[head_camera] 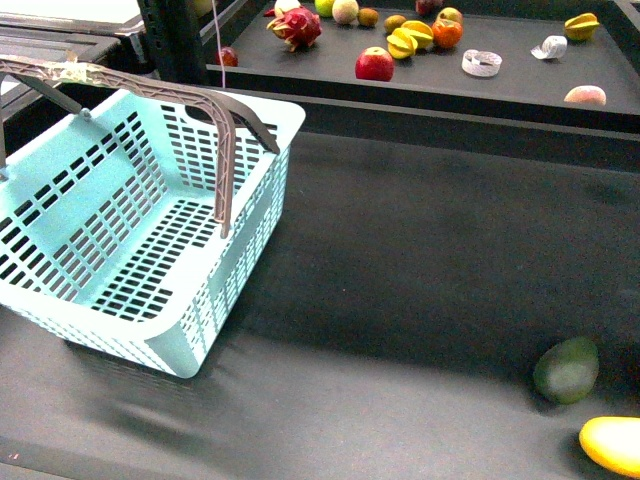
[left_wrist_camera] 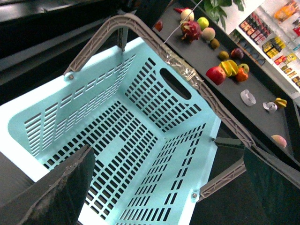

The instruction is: Pick mango with right arm and hold basket with left

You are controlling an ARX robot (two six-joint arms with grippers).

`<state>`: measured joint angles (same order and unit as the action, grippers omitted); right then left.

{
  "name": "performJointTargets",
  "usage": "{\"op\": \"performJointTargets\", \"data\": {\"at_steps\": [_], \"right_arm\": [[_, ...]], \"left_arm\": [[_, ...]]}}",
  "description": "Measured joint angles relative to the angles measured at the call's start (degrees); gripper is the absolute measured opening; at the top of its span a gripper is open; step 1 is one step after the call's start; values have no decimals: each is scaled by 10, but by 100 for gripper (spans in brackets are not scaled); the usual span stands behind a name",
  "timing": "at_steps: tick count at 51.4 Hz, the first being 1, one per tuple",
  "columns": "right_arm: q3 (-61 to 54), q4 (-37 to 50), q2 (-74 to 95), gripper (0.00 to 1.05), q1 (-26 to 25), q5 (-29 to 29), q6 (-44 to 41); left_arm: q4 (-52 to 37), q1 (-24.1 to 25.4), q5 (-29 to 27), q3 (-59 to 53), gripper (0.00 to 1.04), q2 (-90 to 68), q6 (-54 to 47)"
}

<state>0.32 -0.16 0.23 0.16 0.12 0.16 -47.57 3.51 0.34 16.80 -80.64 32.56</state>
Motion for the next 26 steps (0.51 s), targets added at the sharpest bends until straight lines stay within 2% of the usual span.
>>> {"op": "performJointTargets", "data": {"at_steps": [26], "right_arm": [[0,0,0,97,0,0,0]], "left_arm": [[-3,-112,-17,165,99,-208,99]]}}
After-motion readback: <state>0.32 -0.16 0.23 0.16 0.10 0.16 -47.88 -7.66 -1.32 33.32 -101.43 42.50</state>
